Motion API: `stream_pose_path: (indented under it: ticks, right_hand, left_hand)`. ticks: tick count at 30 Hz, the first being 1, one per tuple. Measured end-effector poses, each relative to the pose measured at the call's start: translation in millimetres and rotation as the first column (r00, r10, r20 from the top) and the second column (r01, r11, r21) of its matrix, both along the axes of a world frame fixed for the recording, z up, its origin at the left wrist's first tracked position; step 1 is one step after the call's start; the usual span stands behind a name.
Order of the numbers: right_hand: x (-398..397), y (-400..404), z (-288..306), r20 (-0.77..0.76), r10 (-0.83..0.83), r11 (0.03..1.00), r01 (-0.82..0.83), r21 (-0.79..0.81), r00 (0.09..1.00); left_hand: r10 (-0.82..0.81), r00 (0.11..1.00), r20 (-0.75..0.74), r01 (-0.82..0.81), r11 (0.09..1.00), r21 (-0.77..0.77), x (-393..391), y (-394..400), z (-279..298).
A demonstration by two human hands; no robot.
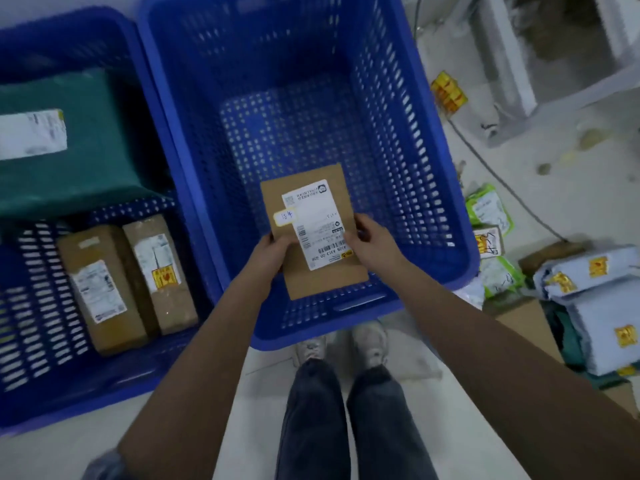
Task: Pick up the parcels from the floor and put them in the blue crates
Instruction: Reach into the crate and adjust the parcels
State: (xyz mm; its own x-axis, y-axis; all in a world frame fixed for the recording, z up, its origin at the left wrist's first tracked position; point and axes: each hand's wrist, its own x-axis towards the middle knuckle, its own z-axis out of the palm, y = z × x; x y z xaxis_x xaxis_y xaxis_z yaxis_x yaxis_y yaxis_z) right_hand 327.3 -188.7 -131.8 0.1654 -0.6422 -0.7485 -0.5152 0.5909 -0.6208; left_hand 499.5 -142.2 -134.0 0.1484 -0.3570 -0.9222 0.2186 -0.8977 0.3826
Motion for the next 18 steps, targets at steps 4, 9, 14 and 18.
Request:
stream_pose_path:
  ticks: [4,9,14,18]
  right_hand:
    - [30.7,4.7,-57.6,-0.089,0.088,0.995,-0.083,0.058,0.992]
    - [60.3,17.3,-124.0,-0.12,0.04,0.97,-0.01,0.241,0.992]
    - [74.5,31.7,-164.4,-0.132,-0.128,0.927,0.166,0.337,0.983]
    - [73.1,34.2,-183.0,-0.162,-0.102,0.921,0.155,0.357,0.981]
  left_hand:
    - [0.125,0.991,0.048,-0.129,0.986,0.102,5.0,20.5,-62.1]
    - [0.152,0.96,0.235,-0.194,0.967,0.167,10.4,31.6,-122.5]
    - [0.043,0.934,0.354,-0.116,0.975,0.189,-2.1,34.9,-157.3]
    - [-0.119,0.89,0.44,0.0,0.965,0.261,-17.6,34.3,-166.9]
